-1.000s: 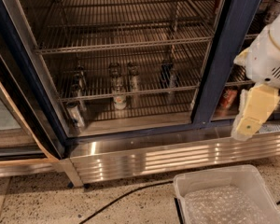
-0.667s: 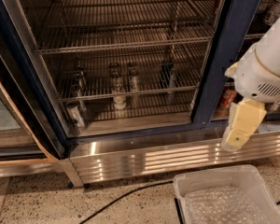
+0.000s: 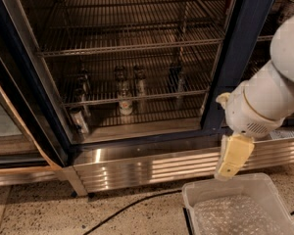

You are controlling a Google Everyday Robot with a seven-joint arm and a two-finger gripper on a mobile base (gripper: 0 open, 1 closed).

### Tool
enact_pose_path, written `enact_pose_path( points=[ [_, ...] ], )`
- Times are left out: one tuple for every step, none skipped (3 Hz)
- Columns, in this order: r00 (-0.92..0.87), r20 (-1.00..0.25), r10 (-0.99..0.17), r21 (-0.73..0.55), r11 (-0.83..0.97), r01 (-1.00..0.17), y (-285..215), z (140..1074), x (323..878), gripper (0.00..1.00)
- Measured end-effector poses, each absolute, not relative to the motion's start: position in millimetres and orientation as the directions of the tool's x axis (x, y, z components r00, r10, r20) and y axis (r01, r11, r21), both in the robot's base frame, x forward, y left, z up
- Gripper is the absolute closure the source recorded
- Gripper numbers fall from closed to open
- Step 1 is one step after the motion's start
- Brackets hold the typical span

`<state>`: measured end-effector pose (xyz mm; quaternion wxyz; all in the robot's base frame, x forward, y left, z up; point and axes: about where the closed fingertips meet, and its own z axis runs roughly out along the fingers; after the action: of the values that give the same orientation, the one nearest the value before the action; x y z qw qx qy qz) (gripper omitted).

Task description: Pick 7up can from bottom shelf of fridge

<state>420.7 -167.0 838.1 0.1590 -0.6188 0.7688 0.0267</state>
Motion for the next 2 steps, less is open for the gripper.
enact_pose_path(
  points=[
    [-0.124, -0.334, -0.934, -0.163, 0.187, -0.969, -147.6, 774.4, 434.0, 0.0],
    [-0.124, -0.335, -0.934, -0.163, 0.187, -0.969, -147.5, 774.2, 434.1, 0.0]
  ],
)
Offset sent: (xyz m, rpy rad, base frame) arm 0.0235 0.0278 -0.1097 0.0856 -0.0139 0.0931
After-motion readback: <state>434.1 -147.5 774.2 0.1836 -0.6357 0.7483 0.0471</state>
